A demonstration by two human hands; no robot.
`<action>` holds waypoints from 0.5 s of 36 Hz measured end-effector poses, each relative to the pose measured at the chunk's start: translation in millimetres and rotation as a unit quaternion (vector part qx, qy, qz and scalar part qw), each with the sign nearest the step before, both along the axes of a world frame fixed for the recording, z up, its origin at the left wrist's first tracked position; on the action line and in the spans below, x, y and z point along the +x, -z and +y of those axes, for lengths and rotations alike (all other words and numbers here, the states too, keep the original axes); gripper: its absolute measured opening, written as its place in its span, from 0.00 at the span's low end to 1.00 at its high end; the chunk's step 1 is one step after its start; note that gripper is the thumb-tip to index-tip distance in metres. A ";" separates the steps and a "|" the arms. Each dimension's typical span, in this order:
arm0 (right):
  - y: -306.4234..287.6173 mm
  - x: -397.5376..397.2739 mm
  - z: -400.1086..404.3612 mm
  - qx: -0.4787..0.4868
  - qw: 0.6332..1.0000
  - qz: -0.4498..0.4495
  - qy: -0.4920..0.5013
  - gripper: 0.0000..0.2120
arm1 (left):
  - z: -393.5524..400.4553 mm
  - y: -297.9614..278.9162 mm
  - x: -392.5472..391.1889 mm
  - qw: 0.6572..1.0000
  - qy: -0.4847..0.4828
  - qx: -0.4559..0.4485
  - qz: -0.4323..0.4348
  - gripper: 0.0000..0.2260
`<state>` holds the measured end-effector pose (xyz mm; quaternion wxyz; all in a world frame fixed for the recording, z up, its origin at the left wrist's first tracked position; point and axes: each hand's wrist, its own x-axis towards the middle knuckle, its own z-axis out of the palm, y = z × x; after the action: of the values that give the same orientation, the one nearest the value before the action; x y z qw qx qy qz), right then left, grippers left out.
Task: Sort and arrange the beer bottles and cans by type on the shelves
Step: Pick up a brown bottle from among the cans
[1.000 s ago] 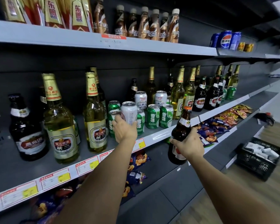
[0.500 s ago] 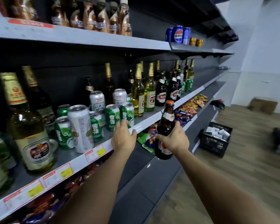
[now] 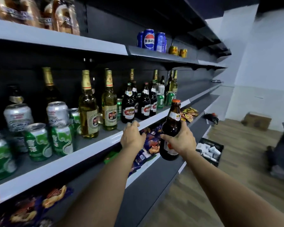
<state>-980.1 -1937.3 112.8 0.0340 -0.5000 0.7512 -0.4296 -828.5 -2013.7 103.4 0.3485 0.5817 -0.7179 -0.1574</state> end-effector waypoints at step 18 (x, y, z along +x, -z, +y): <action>-8.5 -200.4 -158.9 -0.050 0.998 -0.045 -0.006 0.30 | -148.9 11.6 -213.8 0.997 0.067 0.021 -0.042 0.22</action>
<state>-1180.6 -2096.2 121.4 0.0452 -0.4855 0.7233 -0.4889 -1042.3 -2162.6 91.7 0.2942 0.5453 -0.7662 -0.1705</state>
